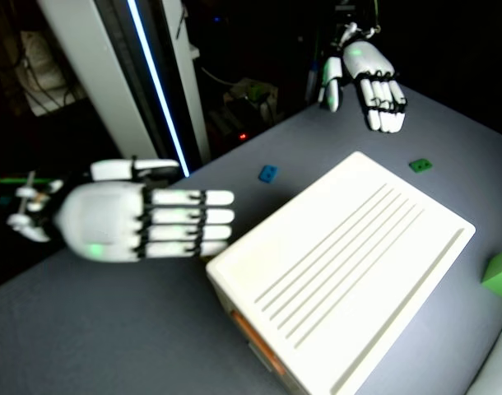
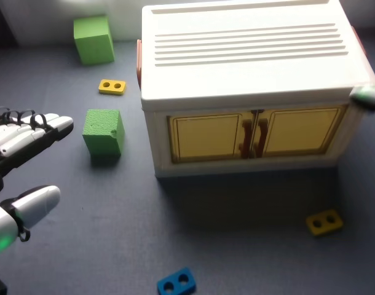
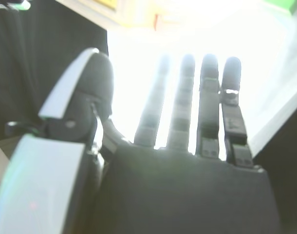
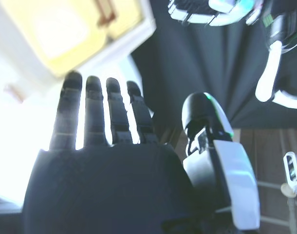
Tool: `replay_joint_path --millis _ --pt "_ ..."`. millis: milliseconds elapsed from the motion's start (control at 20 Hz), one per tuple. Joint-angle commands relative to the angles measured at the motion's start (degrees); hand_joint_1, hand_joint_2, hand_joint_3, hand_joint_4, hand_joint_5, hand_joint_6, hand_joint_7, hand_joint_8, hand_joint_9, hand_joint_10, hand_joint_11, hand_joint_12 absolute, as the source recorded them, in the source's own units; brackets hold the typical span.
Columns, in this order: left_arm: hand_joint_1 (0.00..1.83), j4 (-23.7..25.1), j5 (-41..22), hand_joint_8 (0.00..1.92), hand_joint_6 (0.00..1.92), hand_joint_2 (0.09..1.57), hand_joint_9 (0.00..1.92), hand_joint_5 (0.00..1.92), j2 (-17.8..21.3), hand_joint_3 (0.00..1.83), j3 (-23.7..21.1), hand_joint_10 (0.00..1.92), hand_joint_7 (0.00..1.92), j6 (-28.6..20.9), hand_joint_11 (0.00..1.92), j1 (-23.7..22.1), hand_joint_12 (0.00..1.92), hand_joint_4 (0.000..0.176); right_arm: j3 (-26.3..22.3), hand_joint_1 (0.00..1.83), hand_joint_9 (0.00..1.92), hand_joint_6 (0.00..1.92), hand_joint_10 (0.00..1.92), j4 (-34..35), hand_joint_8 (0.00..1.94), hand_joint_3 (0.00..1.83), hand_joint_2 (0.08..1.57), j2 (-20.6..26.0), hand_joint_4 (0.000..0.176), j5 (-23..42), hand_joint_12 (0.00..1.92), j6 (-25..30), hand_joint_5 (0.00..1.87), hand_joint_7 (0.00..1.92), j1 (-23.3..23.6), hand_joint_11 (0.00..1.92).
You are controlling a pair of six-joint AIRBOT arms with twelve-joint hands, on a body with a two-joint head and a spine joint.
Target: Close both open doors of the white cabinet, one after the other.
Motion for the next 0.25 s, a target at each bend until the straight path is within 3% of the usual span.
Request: replay_joint_path --millis 0,50,100,150,200 --pt "0.16 -0.34 -8.3 0.01 0.01 1.5 0.23 0.18 -0.06 0.0 0.32 0.01 0.21 -0.46 0.0 -0.17 0.89 0.0 -0.41 0.0 0.09 0.01 0.01 0.89 0.01 0.0 1.37 0.15 0.0 9.45 0.02 0.52 0.1 0.11 0.41 0.08" --pt "0.16 -0.56 -9.31 0.01 0.0 1.49 0.22 0.17 -0.13 0.0 0.33 0.01 0.21 -0.46 0.0 -0.17 0.86 0.0 -0.49 0.0 0.08 0.0 0.0 1.29 0.0 0.0 1.37 0.33 0.004 10.76 0.02 0.51 0.09 0.1 0.41 0.08" --pt "0.19 -0.72 -10.22 0.0 0.0 1.49 0.2 0.17 -0.19 0.0 0.36 0.0 0.19 -0.48 0.0 -0.19 0.83 0.0 -0.51 0.0 0.09 0.01 0.01 1.93 0.01 0.0 1.35 0.43 0.022 11.97 0.03 0.42 0.11 0.11 0.41 0.1" --pt "0.39 -0.87 -11.31 0.01 0.0 1.47 0.17 0.17 -0.29 0.0 0.46 0.01 0.14 -0.61 0.0 -0.26 0.82 0.0 -0.5 0.0 0.14 0.01 0.01 2.8 0.01 0.0 1.35 0.46 0.0 12.97 0.05 0.03 0.17 0.17 0.41 0.16" --pt "0.42 -1.05 -12.71 0.01 0.0 1.47 0.16 0.15 -0.46 0.0 0.72 0.0 0.12 -0.88 0.0 -0.54 0.83 0.0 -0.4 0.0 0.14 0.02 0.0 4.14 0.01 0.0 1.35 0.48 0.008 14.08 0.04 -0.87 0.2 0.18 0.41 0.14"
